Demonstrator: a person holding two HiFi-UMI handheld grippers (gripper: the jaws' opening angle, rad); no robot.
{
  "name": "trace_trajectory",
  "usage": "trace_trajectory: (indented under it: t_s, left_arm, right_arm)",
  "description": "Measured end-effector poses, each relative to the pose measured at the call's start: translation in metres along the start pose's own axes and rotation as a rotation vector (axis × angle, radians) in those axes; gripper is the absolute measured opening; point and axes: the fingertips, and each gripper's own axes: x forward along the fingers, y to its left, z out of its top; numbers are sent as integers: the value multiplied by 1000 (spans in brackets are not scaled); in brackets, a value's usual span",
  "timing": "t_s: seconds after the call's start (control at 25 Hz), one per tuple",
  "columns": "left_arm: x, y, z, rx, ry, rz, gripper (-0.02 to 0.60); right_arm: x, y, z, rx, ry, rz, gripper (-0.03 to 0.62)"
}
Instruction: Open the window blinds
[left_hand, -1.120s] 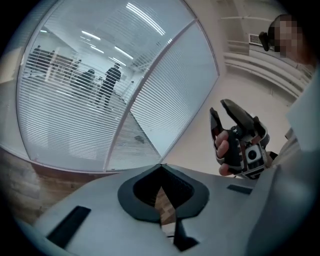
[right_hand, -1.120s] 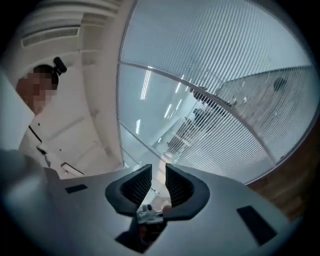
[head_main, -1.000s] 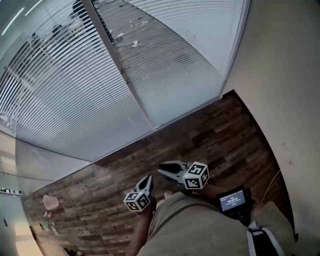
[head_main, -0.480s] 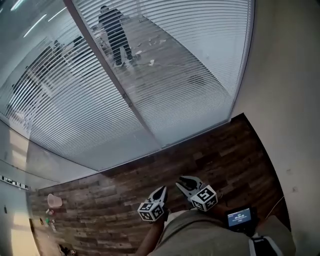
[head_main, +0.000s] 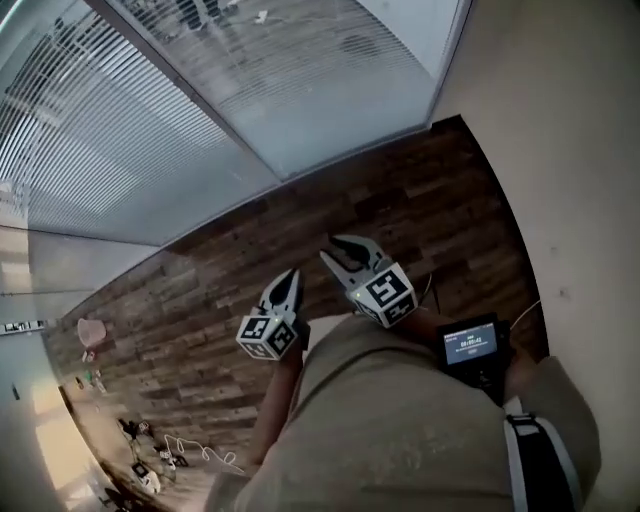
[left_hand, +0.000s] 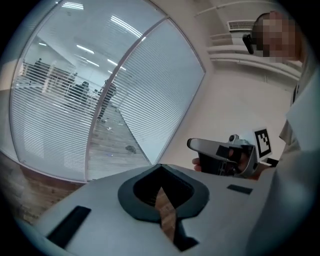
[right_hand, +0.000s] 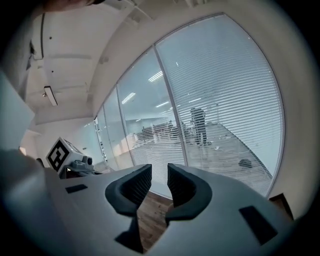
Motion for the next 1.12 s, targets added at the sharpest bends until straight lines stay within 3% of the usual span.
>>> trace_trajectory:
  t_s: [0.16, 0.48, 0.56, 0.76, 1.12]
  left_arm:
    - [11, 21, -9, -48, -2, -3, 14]
    - [-13, 31, -19, -60, -4, 23, 14]
    - [-32, 48, -19, -64, 2, 27, 14]
    - [-121, 153, 11, -82, -3, 36, 14]
    - [-119, 160, 1, -69, -5, 67, 14]
  right_arm:
    - [26, 1, -15, -59, -7, 14, 89]
    - [34, 18, -33, -9, 1, 29, 87]
    - [52, 42, -38, -6, 20, 50, 87]
    - [148, 151, -32, -15, 54, 76, 89]
    - [140, 139, -53, 14, 57, 42, 89]
